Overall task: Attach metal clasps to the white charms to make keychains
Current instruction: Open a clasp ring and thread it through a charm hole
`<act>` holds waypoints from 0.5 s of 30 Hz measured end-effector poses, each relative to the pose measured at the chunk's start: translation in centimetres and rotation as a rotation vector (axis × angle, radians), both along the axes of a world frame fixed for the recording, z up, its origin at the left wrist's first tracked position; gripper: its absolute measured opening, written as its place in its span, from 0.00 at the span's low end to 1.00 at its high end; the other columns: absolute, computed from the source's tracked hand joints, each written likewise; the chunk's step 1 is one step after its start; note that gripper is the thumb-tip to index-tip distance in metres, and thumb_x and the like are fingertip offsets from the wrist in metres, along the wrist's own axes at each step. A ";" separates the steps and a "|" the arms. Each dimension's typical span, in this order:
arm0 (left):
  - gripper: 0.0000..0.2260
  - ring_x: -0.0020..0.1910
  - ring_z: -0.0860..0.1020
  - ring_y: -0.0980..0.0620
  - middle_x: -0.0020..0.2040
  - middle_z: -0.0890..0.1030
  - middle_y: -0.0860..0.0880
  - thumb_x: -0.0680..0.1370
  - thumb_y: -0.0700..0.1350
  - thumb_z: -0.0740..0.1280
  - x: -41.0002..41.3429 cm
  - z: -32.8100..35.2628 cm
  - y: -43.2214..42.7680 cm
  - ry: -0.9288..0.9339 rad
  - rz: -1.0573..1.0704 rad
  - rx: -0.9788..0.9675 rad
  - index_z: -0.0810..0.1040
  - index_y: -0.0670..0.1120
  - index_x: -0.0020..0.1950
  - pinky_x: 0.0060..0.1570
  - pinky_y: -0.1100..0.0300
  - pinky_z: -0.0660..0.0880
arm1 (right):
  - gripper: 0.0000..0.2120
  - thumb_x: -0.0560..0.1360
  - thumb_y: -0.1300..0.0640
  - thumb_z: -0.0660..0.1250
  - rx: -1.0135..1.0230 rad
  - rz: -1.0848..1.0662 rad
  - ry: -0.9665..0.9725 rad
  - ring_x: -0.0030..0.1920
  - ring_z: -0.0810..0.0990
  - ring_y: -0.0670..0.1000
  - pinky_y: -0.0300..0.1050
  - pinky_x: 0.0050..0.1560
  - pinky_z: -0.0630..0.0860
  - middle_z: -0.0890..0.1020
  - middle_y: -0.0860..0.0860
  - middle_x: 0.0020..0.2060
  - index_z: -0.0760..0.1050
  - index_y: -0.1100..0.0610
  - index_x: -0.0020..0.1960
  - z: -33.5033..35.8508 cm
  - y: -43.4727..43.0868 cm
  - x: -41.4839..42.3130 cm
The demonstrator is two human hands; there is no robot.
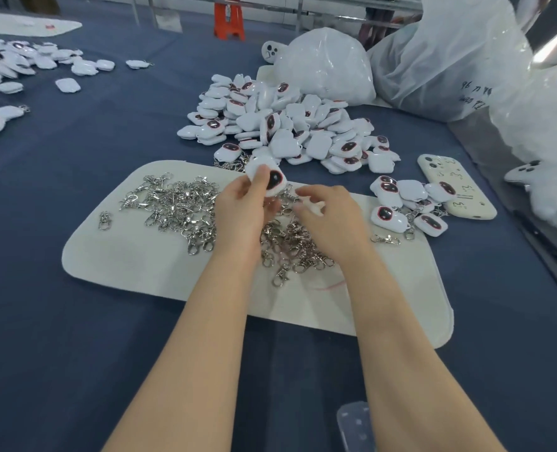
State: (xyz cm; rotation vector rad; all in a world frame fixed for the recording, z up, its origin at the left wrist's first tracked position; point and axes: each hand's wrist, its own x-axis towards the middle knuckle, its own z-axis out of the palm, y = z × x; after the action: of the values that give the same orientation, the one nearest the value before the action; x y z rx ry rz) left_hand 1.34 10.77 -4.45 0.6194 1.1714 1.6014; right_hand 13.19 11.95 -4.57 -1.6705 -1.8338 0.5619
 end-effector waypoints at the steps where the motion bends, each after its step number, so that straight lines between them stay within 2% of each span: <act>1: 0.08 0.31 0.79 0.60 0.41 0.81 0.48 0.78 0.46 0.66 0.0 0.2 0.2 -0.036 0.004 0.023 0.78 0.43 0.43 0.37 0.66 0.77 | 0.15 0.77 0.51 0.64 -0.016 0.038 -0.116 0.61 0.69 0.55 0.47 0.63 0.63 0.73 0.53 0.60 0.75 0.48 0.64 -0.3 0.1 -0.4; 2: 0.08 0.32 0.80 0.58 0.41 0.81 0.47 0.79 0.45 0.65 0.1 0.3 0.4 -0.058 0.009 0.040 0.78 0.42 0.44 0.37 0.66 0.78 | 0.17 0.77 0.51 0.63 -0.031 0.055 -0.209 0.62 0.67 0.58 0.47 0.63 0.61 0.71 0.54 0.62 0.73 0.47 0.65 -0.7 0.1 -0.9; 4: 0.08 0.35 0.82 0.55 0.40 0.81 0.45 0.80 0.43 0.64 0.2 0.3 0.5 -0.091 0.016 0.049 0.76 0.40 0.44 0.35 0.65 0.78 | 0.16 0.77 0.52 0.62 -0.042 0.027 -0.277 0.61 0.66 0.59 0.49 0.61 0.63 0.70 0.54 0.63 0.73 0.48 0.64 -1.2 0.3 -1.4; 8: 0.08 0.35 0.82 0.53 0.42 0.81 0.43 0.80 0.41 0.62 0.4 0.3 0.6 -0.026 0.016 0.043 0.75 0.40 0.43 0.35 0.65 0.78 | 0.11 0.76 0.54 0.64 -0.034 -0.063 -0.198 0.60 0.69 0.58 0.48 0.57 0.65 0.72 0.55 0.59 0.75 0.52 0.58 -1.4 0.6 -1.2; 12: 0.06 0.37 0.82 0.52 0.41 0.81 0.47 0.79 0.41 0.62 0.8 0.1 0.3 0.153 0.043 0.085 0.76 0.46 0.43 0.36 0.65 0.78 | 0.13 0.76 0.55 0.67 -0.070 -0.069 -0.135 0.60 0.72 0.57 0.49 0.58 0.67 0.74 0.56 0.58 0.73 0.55 0.59 -1.0 0.6 -1.2; 15: 0.04 0.38 0.82 0.52 0.42 0.80 0.47 0.78 0.42 0.63 0.8 0.0 0.3 0.221 0.073 0.082 0.74 0.47 0.43 0.34 0.64 0.77 | 0.08 0.76 0.55 0.67 -0.099 -0.057 -0.075 0.57 0.75 0.54 0.46 0.55 0.70 0.79 0.54 0.53 0.76 0.55 0.54 -0.7 0.7 -0.9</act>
State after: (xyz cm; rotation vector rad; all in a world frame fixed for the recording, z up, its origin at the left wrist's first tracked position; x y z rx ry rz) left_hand 2.19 11.07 -4.44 0.8318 1.3073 1.6808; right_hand 12.34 12.67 -5.24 -1.8261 -1.8305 0.5810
